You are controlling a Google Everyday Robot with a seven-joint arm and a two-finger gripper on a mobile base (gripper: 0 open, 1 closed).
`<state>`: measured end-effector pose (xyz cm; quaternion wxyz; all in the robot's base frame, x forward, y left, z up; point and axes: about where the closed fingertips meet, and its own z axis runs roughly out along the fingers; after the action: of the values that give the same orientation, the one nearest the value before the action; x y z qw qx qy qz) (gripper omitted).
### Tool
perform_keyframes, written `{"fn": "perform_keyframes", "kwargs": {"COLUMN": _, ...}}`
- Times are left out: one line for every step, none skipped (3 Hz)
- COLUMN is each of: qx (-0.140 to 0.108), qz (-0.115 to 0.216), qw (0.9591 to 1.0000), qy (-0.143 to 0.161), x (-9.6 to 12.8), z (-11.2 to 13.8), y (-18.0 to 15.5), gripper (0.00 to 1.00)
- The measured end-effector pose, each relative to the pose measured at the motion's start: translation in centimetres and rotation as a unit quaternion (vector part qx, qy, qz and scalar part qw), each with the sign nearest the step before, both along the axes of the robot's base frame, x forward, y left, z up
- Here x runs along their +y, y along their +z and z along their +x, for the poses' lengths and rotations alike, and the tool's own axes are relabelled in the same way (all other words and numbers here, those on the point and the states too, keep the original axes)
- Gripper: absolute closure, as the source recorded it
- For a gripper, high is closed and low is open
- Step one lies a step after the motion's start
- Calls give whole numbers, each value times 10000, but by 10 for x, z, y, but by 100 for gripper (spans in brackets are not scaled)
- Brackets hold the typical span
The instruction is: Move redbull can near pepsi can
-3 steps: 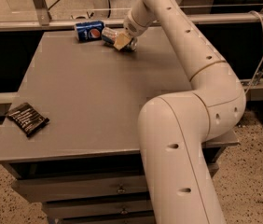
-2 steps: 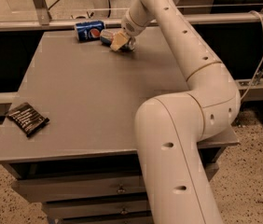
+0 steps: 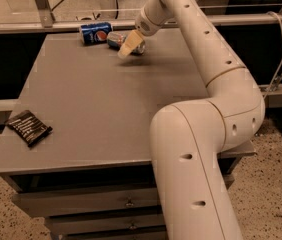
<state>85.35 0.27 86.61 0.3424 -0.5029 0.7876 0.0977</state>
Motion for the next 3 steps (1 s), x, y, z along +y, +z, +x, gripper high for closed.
{"fn": "perform_keyframes", "kwargs": {"qx": -142, "qz": 148, "qw": 9998, "qy": 26, "x": -31, "z": -18, "y": 31, "gripper": 0}}
{"fn": "perform_keyframes", "kwargs": {"qx": -325, "qz": 492, "qw": 9980, "qy": 218, "x": -74, "z": -58, "y": 66, "gripper": 0}}
{"fn": "perform_keyframes", "kwargs": {"qx": -573, "qz": 1315, "qw": 9867, "qy": 760, "x": -113, "z": -125, "y": 86, "gripper": 0}}
